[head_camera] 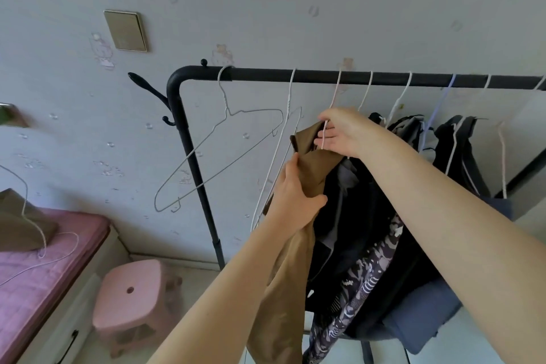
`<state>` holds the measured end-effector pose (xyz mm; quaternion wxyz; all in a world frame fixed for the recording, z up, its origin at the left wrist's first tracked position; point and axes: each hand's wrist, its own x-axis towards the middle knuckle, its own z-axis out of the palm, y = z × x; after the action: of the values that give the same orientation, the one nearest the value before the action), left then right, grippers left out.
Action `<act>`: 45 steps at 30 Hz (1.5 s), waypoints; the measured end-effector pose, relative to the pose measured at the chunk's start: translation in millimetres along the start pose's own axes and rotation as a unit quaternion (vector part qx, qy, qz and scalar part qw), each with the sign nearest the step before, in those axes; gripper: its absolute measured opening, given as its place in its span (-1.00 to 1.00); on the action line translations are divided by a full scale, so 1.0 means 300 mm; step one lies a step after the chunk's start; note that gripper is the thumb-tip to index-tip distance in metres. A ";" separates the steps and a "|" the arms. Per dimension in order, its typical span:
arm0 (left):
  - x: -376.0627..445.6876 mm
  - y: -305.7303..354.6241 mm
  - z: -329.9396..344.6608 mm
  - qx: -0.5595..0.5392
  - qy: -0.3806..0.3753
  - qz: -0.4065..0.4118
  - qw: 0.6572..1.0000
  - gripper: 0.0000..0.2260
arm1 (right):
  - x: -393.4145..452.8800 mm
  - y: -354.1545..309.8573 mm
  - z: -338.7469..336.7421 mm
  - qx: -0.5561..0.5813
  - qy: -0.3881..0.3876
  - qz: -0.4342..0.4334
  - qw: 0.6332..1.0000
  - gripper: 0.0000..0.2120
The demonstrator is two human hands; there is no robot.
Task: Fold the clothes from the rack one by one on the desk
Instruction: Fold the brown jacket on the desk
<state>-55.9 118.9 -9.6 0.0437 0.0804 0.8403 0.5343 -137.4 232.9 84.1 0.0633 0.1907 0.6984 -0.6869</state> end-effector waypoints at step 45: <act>-0.682 0.006 0.059 -0.082 -0.186 0.021 0.979 -0.39 | -0.672 0.205 -0.113 -0.001 -0.089 0.008 0.996 -0.78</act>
<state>148.3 98.1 -18.0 0.1951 0.1920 0.7688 0.5780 75.7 229.1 98.7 0.1310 0.1346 0.6893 -0.6997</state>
